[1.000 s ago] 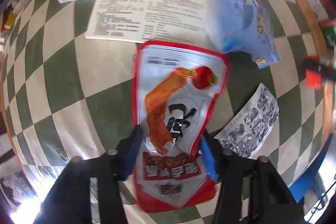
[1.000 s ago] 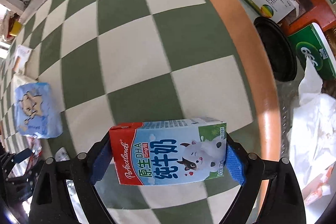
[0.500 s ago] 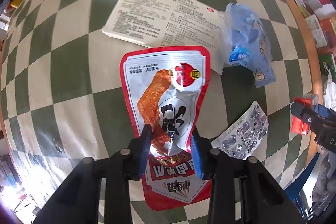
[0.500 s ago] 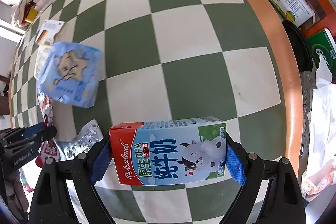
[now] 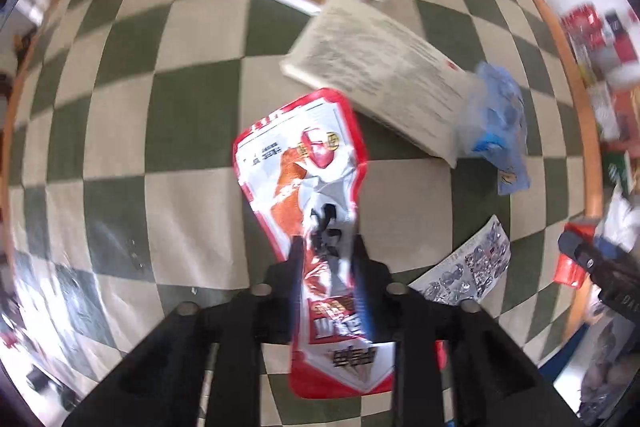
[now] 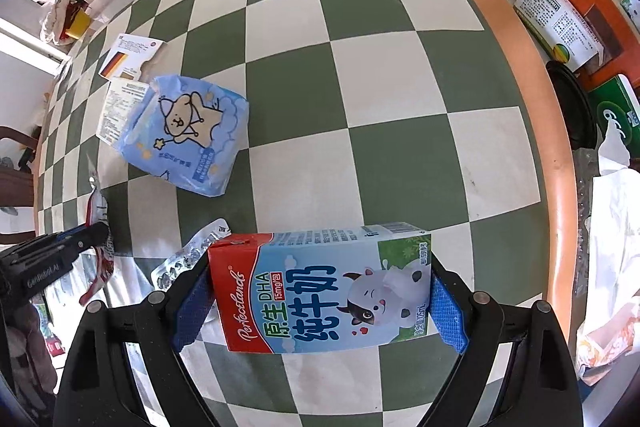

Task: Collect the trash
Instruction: 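Lift the snack packet and milk carton off the table with both tools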

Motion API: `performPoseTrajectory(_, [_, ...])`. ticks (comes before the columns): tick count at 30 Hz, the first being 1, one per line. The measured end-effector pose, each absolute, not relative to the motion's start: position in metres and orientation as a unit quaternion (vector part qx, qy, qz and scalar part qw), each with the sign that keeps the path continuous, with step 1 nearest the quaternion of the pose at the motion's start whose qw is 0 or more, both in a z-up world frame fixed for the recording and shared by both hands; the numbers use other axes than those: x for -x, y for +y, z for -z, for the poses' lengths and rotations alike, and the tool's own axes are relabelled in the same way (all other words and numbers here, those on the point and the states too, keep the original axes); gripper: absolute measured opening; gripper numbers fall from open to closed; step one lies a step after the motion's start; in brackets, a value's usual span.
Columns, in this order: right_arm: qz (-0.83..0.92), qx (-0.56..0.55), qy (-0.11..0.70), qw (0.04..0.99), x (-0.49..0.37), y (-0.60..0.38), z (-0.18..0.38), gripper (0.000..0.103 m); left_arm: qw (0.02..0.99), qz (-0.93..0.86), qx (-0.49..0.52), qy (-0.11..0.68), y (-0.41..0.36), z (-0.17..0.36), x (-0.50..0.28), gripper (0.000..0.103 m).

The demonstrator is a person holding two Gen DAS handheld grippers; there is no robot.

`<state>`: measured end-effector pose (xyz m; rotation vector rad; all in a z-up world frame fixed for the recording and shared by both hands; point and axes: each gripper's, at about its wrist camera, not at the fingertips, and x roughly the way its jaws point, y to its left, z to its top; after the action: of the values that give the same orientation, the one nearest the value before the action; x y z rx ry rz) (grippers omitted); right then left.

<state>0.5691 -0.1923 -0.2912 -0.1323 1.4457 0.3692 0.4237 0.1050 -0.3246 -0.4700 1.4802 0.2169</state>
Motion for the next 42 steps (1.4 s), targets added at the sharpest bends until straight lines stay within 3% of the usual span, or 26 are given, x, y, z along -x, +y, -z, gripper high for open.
performPoseTrajectory(1, [-0.168, 0.059, 0.657, 0.732, -0.572, -0.19, 0.292, 0.093, 0.699, -0.101, 0.228, 0.67, 0.111, 0.329, -0.422, 0.045])
performPoseTrajectory(3, [-0.167, 0.058, 0.659, 0.731, -0.573, -0.193, 0.292, 0.093, 0.689, -0.095, 0.26, 0.669, 0.119, 0.339, -0.422, 0.049])
performPoseTrajectory(6, [-0.164, 0.053, 0.665, 0.727, -0.577, -0.19, 0.298, 0.093, 0.674, -0.091, 0.32, 0.66, 0.123, 0.351, -0.422, 0.038])
performPoseTrajectory(8, [-0.164, 0.053, 0.667, 0.725, -0.577, -0.188, 0.3, 0.093, 0.674, -0.099, 0.32, 0.658, 0.121, 0.353, -0.42, 0.038])
performPoseTrajectory(12, [-0.169, 0.059, 0.667, 0.723, -0.576, -0.183, 0.3, 0.093, 0.683, -0.112, 0.245, 0.679, 0.103, 0.352, -0.43, 0.049])
performPoseTrajectory(15, [-0.171, 0.058, 0.668, 0.722, -0.576, -0.181, 0.3, 0.093, 0.672, -0.135, 0.211, 0.697, 0.101, 0.356, -0.431, 0.073])
performPoseTrajectory(16, [-0.171, 0.057, 0.669, 0.721, -0.576, -0.181, 0.3, 0.093, 0.672, -0.135, 0.211, 0.697, 0.098, 0.358, -0.431, 0.077])
performPoseTrajectory(20, [-0.172, 0.05, 0.672, 0.718, -0.576, -0.182, 0.302, 0.093, 0.676, -0.134, 0.191, 0.699, 0.092, 0.366, -0.429, 0.081])
performPoseTrajectory(23, [-0.173, 0.049, 0.676, 0.715, -0.575, -0.181, 0.305, 0.093, 0.678, -0.15, 0.183, 0.696, 0.084, 0.369, -0.433, 0.079])
performPoseTrajectory(25, [-0.175, 0.049, 0.676, 0.714, -0.574, -0.18, 0.305, 0.093, 0.683, -0.155, 0.187, 0.688, 0.069, 0.364, -0.437, 0.063])
performPoseTrajectory(30, [-0.182, 0.052, 0.672, 0.716, -0.571, -0.176, 0.302, 0.093, 0.692, -0.145, 0.202, 0.678, 0.045, 0.348, -0.438, 0.045])
performPoseTrajectory(42, [-0.185, 0.045, 0.669, 0.719, -0.569, -0.179, 0.298, 0.093, 0.7, -0.13, 0.212, 0.669, 0.043, 0.326, -0.418, 0.035])
